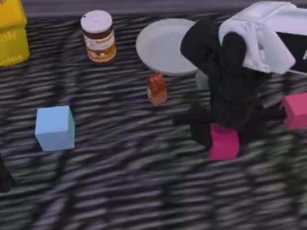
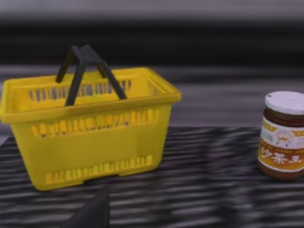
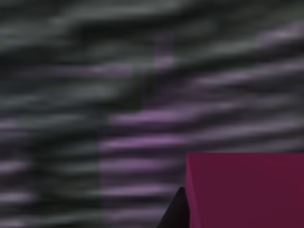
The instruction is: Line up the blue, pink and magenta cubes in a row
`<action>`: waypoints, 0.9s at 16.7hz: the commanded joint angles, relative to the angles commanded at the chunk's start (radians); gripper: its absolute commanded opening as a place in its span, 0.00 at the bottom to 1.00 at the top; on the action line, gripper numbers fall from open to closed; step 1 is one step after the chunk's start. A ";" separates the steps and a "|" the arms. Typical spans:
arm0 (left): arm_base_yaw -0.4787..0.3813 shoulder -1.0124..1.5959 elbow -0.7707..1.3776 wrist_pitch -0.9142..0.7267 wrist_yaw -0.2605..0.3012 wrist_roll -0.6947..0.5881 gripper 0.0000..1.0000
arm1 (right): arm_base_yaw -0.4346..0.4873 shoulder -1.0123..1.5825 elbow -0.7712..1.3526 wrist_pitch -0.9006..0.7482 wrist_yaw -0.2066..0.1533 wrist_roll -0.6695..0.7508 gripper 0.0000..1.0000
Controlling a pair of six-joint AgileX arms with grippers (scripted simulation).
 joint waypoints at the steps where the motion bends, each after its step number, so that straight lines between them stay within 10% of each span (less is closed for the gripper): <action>1: 0.000 0.000 0.000 0.000 0.000 0.000 1.00 | -0.004 0.005 -0.003 0.003 -0.002 0.001 0.00; 15: 0.000 0.000 0.000 0.000 0.000 0.000 1.00 | 0.004 0.092 -0.163 0.255 0.001 0.005 0.00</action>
